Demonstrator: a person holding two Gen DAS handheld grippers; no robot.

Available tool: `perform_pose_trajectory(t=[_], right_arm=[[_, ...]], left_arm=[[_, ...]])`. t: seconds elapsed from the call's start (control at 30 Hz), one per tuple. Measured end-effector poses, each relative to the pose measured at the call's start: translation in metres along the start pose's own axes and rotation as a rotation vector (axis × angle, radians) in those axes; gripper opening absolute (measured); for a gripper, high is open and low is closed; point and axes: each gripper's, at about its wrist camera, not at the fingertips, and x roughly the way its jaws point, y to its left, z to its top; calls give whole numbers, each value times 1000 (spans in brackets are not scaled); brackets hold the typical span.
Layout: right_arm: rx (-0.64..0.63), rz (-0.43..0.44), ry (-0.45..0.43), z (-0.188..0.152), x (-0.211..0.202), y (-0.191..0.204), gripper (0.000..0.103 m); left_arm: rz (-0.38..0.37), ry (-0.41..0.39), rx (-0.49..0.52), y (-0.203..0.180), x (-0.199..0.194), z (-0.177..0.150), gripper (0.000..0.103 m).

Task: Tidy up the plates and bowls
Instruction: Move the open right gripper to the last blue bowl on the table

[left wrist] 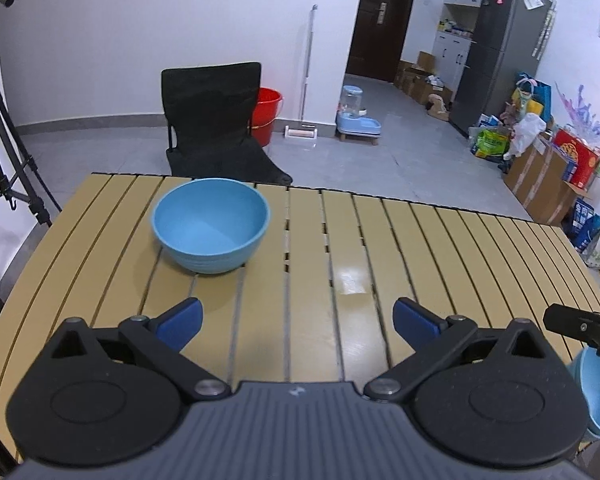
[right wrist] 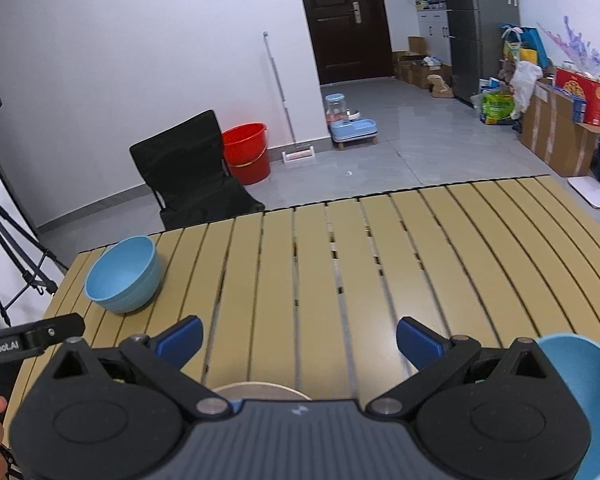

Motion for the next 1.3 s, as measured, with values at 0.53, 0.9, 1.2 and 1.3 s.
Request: perform_pose_trajectory(t=[0.53, 0.9, 1.2, 1.3], right_arm=[[-88, 71, 83, 40, 78, 80, 103], [-178, 107, 153, 64, 130, 139, 103], [-191, 117, 229, 87, 179, 172, 102], [-211, 118, 250, 91, 196, 182, 98]], left_arm=[[93, 47, -47, 80, 46, 43, 103], [142, 89, -77, 123, 88, 73, 103], [158, 123, -141, 148, 122, 87, 103], [167, 139, -155, 153, 134, 91, 103]])
